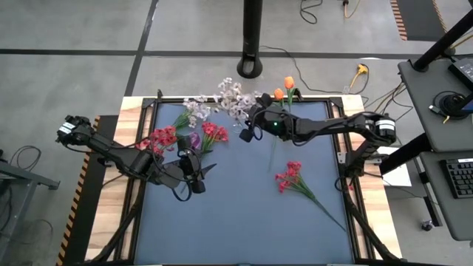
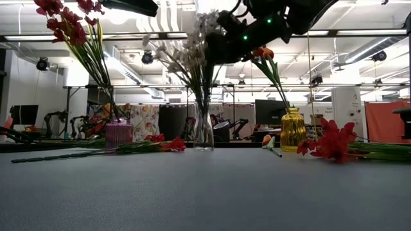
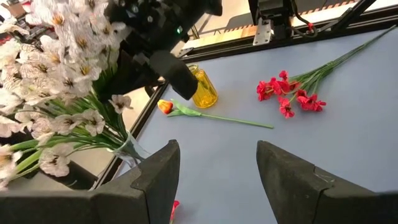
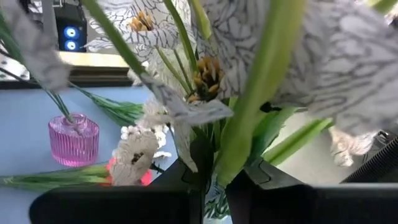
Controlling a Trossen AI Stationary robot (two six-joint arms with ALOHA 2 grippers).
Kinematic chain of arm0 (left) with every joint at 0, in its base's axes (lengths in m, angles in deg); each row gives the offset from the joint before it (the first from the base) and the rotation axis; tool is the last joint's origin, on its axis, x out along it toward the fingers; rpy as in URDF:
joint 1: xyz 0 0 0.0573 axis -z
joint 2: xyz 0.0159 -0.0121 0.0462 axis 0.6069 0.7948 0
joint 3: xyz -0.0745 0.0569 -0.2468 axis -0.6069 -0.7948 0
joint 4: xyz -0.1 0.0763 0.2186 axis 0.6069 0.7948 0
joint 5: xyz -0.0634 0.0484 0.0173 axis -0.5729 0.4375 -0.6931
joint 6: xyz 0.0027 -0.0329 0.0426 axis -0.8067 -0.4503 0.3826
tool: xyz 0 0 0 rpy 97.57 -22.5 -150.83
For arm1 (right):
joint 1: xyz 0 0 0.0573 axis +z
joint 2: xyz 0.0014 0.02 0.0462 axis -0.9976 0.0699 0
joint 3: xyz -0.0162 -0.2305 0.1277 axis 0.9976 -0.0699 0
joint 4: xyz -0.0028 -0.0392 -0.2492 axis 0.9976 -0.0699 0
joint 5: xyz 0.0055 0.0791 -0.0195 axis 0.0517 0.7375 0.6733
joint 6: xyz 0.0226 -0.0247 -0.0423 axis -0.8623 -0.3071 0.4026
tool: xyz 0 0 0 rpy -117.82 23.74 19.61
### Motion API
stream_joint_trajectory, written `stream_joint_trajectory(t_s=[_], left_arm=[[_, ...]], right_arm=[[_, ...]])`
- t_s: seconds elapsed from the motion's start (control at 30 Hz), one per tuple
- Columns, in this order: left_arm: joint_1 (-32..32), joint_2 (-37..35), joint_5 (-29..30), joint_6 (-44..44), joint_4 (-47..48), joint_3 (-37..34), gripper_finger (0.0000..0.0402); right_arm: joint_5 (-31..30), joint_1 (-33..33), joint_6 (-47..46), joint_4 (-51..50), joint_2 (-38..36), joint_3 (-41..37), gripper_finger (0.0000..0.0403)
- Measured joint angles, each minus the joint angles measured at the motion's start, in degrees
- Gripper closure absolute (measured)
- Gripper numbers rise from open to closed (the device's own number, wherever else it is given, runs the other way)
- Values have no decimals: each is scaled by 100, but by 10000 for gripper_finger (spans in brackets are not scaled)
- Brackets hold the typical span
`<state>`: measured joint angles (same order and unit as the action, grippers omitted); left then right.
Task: Sort flowers into vase by color
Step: Put the white flower into the transparent vase
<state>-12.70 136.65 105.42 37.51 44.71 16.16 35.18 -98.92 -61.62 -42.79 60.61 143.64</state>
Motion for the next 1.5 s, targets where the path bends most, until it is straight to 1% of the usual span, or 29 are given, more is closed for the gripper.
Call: stream_joint_trajectory(t_s=[0.63, 0.97, 1.1, 1.33, 1.5], left_arm=[[-2, 2, 0, 2, 0, 0, 206], [-1, 0, 2, 2, 13, 0, 206], [0, 1, 0, 2, 15, 0, 206], [-1, 1, 0, 2, 17, 0, 206], [0, 0, 0, 2, 22, 0, 206]], right_arm=[[-4, -90, 70, 177, 441, 0, 371], [-14, -72, 197, 166, 234, -2, 366], [-22, -61, 187, 108, 161, -4, 336], [-20, -47, 142, -85, 122, -4, 261], [-22, -2, -7, -372, -42, -7, 212]])
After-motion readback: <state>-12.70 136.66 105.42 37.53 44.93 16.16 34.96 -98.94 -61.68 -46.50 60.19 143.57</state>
